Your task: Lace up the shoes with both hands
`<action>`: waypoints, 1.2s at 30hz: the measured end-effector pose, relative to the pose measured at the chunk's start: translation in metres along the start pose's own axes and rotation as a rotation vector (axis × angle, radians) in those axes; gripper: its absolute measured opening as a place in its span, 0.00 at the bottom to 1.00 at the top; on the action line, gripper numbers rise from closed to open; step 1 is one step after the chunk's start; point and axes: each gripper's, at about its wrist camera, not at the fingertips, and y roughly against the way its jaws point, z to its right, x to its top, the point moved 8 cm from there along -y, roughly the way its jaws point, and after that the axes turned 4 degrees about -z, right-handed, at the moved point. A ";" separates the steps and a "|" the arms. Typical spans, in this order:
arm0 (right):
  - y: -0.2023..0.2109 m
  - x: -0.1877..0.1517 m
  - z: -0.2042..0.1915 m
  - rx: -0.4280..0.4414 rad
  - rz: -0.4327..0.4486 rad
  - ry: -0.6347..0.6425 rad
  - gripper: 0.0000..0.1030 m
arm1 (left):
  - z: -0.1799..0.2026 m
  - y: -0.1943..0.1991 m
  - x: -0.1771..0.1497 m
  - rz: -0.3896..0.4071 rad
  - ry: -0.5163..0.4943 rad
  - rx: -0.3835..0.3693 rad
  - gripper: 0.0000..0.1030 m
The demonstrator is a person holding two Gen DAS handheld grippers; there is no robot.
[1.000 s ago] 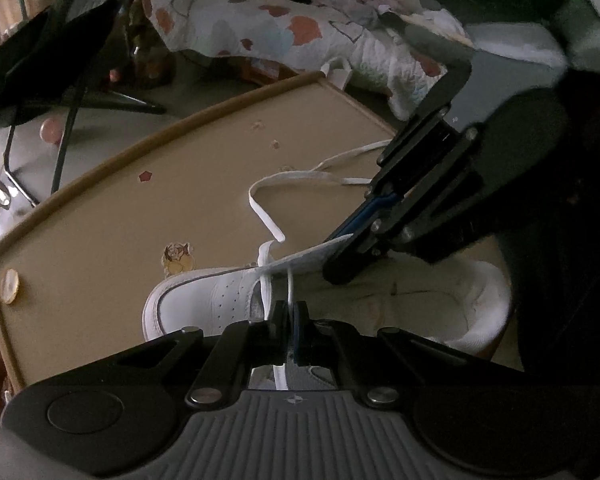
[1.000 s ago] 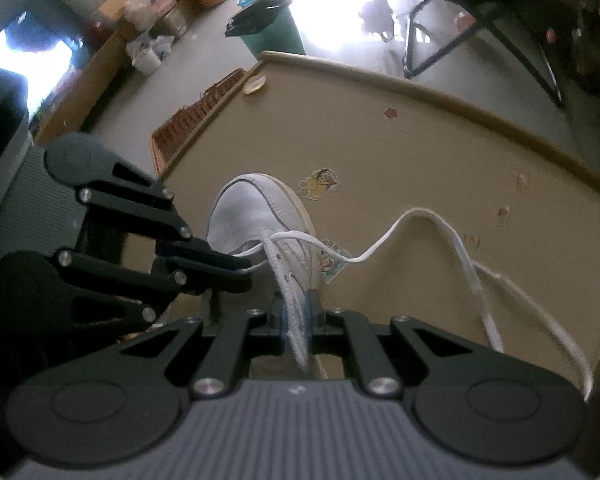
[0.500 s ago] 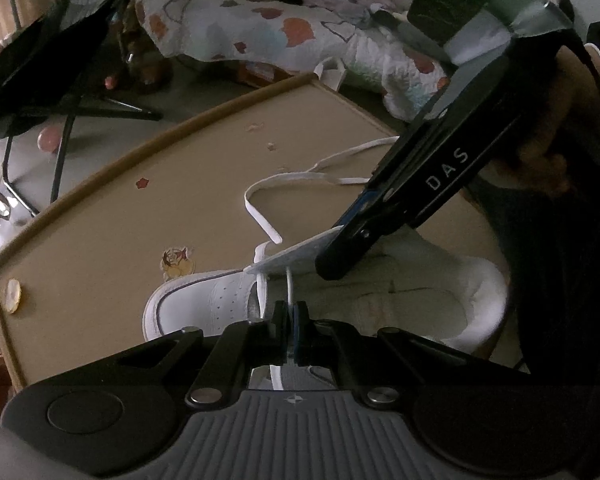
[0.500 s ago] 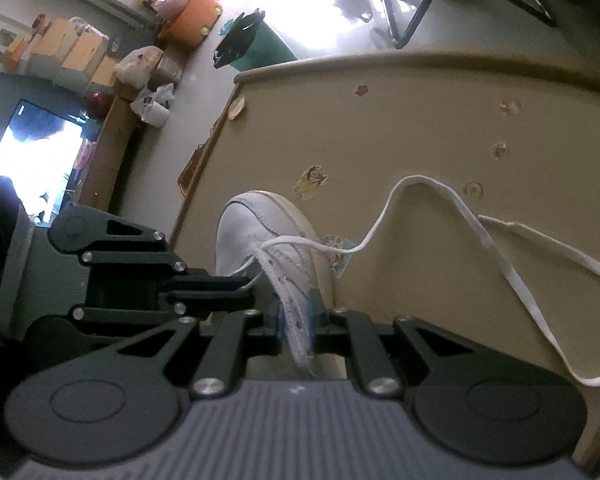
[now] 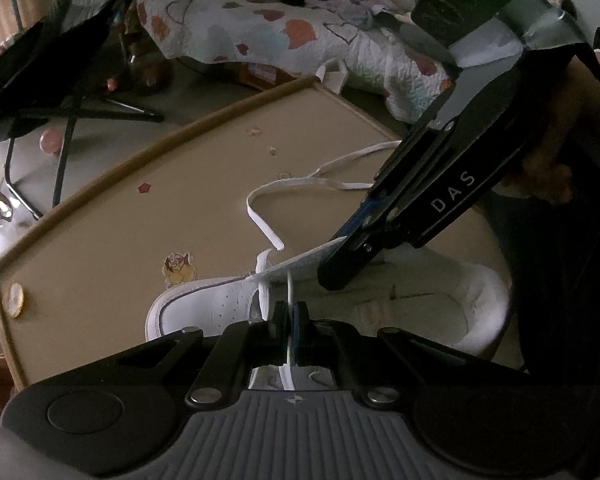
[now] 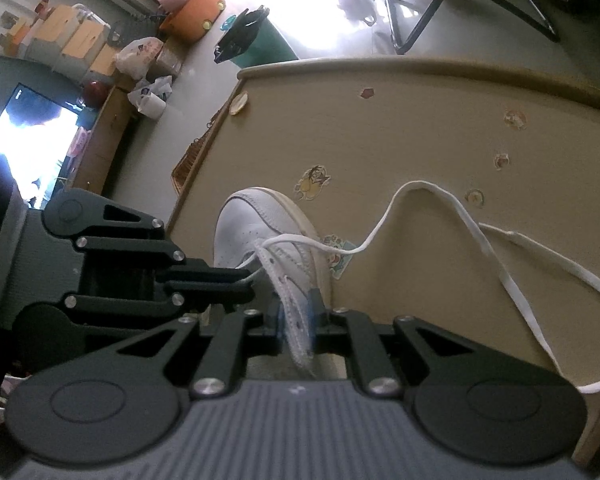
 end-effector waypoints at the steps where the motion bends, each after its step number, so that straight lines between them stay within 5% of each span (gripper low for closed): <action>1: 0.000 0.000 0.000 -0.001 0.000 0.001 0.11 | 0.000 0.000 0.000 -0.001 0.000 0.001 0.03; 27: -0.001 -0.002 -0.008 -0.069 0.021 0.059 0.11 | -0.003 0.000 0.010 0.003 0.005 0.010 0.03; 36: 0.002 -0.005 -0.010 -0.115 0.052 0.089 0.14 | -0.003 0.007 0.003 -0.016 -0.003 0.057 0.13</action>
